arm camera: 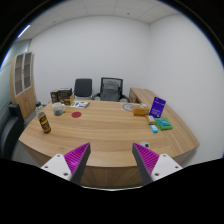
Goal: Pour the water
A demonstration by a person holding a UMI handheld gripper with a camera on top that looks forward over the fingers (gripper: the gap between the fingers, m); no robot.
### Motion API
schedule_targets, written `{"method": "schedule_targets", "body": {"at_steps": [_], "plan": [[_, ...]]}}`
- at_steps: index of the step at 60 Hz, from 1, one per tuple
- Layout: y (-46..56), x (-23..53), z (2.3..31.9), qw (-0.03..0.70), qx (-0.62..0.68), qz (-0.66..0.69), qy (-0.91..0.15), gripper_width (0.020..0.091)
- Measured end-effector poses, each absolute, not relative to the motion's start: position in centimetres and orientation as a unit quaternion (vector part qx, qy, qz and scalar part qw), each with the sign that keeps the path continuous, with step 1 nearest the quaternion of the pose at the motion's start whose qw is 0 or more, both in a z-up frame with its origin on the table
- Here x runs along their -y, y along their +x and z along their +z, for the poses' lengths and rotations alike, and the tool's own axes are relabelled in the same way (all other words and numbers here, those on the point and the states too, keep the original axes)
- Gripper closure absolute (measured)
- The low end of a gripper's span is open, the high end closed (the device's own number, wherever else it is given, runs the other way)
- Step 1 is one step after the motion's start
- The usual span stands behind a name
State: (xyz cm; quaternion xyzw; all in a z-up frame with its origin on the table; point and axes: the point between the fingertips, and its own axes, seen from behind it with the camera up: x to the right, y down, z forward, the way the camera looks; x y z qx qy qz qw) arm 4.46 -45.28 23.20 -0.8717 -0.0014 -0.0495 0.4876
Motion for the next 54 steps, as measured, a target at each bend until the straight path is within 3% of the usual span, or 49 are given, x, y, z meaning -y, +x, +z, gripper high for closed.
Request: {"method": "schedule_targets", "body": {"at_steps": [20,40,54], "plan": [[-5.1,43.8,19.1,0.467,0.026,-0.046,-0.883,0.0248],[-25.6,39.2,12.3,0.45,0.023,-0.025,-0.892,0.0246],[-36.8,31.6,10.8,0.471,0.015,0.002,-0.882,0.0247]]}}
